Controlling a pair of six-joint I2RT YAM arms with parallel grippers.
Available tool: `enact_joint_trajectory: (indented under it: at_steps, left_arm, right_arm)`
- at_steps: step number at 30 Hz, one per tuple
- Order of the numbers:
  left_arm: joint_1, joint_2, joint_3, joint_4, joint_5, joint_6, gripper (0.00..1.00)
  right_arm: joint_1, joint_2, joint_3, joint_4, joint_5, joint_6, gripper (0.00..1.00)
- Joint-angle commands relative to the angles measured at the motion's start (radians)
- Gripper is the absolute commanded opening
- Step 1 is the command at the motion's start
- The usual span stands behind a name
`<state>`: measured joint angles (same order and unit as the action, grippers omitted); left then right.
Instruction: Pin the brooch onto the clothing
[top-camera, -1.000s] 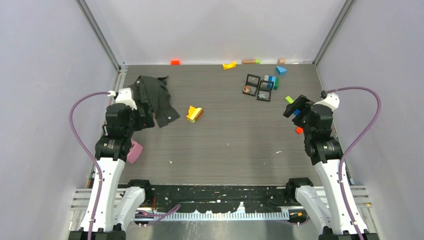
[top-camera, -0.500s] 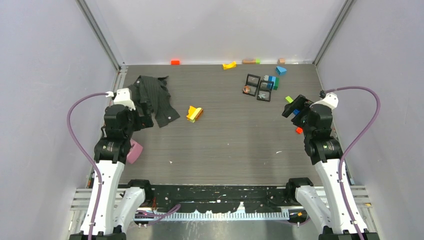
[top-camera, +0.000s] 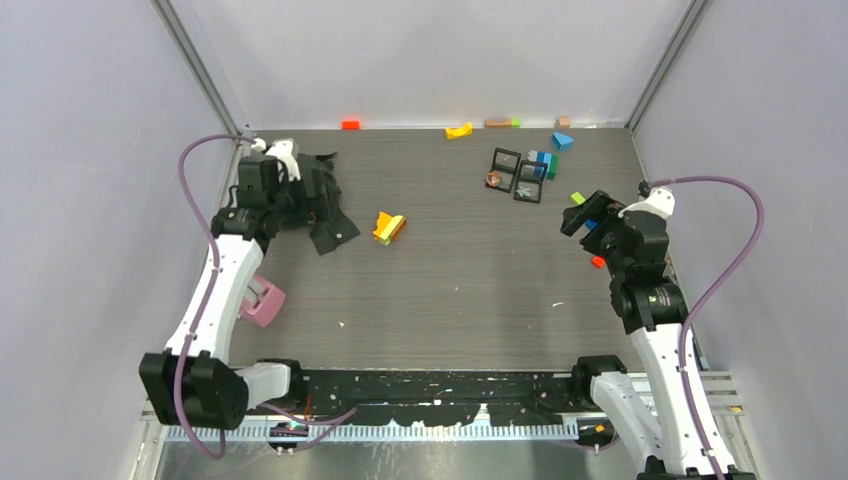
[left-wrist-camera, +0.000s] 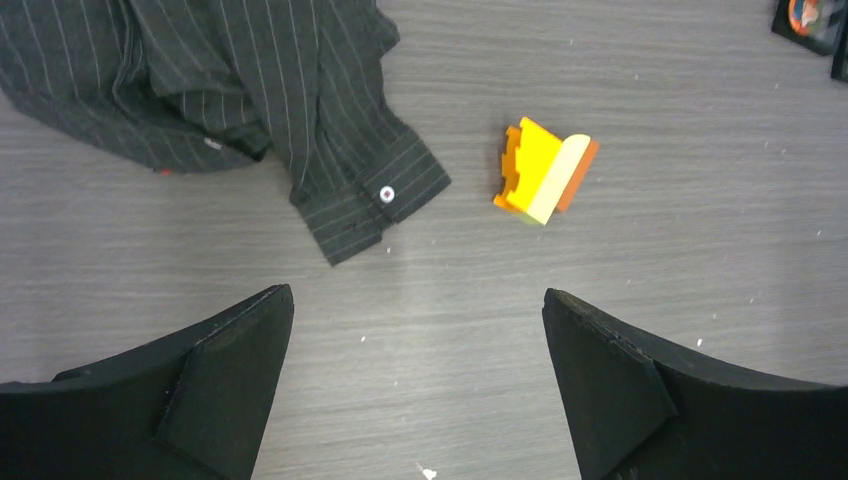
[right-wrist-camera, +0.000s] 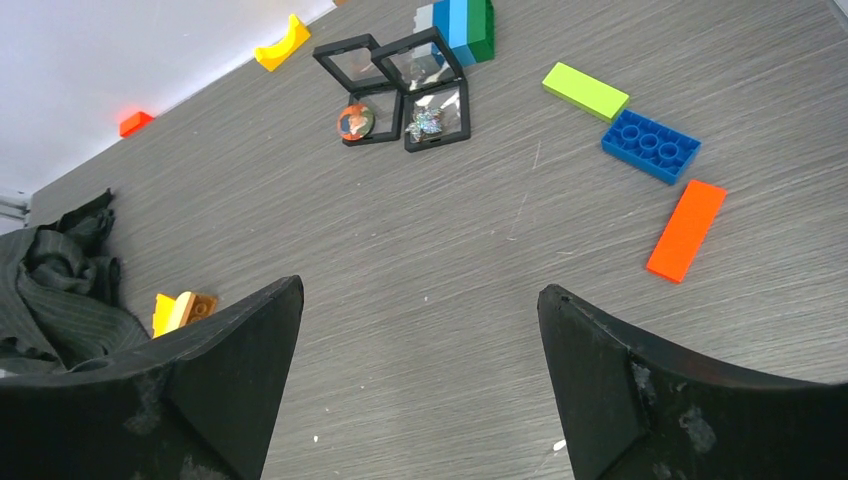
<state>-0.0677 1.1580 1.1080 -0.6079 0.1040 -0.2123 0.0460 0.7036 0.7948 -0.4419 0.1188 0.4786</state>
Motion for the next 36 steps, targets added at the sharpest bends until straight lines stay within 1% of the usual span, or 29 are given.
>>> enact_joint_trajectory:
  at_steps: [1, 3, 5, 10, 12, 15, 17, 20, 24, 26, 28, 33, 36]
  left_arm:
    - [-0.001, 0.114, 0.092, 0.060, -0.005, -0.039, 1.00]
    - [0.009, 0.173, 0.088, 0.093, 0.003, -0.070, 1.00]
    - [0.009, 0.214, 0.057, 0.162, -0.008, -0.088, 1.00]
    - [0.028, 0.325, 0.032, 0.239, -0.136, -0.085, 1.00]
    - [0.060, 0.343, -0.008, 0.297, -0.126, -0.121, 1.00]
    - [0.135, 0.365, -0.073, 0.419, -0.068, -0.177, 1.00]
    - [0.145, 0.401, -0.075, 0.434, -0.034, -0.183, 1.00]
    - [0.146, 0.468, -0.044, 0.415, 0.011, -0.180, 0.96]
    - [0.145, 0.521, -0.018, 0.397, -0.026, -0.157, 0.92]
    - [0.146, 0.548, -0.012, 0.406, 0.003, -0.160, 0.87]
    - [0.145, 0.578, 0.004, 0.414, 0.034, -0.166, 0.78]
    - [0.141, 0.632, 0.031, 0.402, 0.052, -0.161, 0.55]
    - [0.131, 0.629, 0.034, 0.403, 0.048, -0.144, 0.32]
  right_arm:
    - [-0.001, -0.036, 0.016, 0.046, -0.029, 0.030, 0.93]
    - [0.000, -0.038, 0.012, 0.052, -0.049, 0.041, 0.93]
    - [0.000, -0.038, 0.009, 0.054, -0.061, 0.044, 0.93]
    - [0.000, -0.043, 0.011, 0.054, -0.073, 0.051, 0.94]
    - [0.000, -0.046, 0.012, 0.054, -0.082, 0.057, 0.93]
    - [0.000, -0.052, 0.009, 0.055, -0.093, 0.065, 0.93]
    - [0.000, -0.055, 0.005, 0.058, -0.097, 0.069, 0.93]
    - [0.000, -0.054, 0.004, 0.060, -0.105, 0.073, 0.92]
    - [-0.001, -0.055, 0.006, 0.061, -0.105, 0.077, 0.92]
    - [0.000, -0.056, 0.005, 0.060, -0.105, 0.078, 0.92]
    - [0.000, -0.052, 0.002, 0.060, -0.105, 0.079, 0.92]
    - [0.000, -0.040, 0.003, 0.060, -0.105, 0.081, 0.90]
    - [0.000, -0.032, 0.005, 0.060, -0.106, 0.082, 0.90]
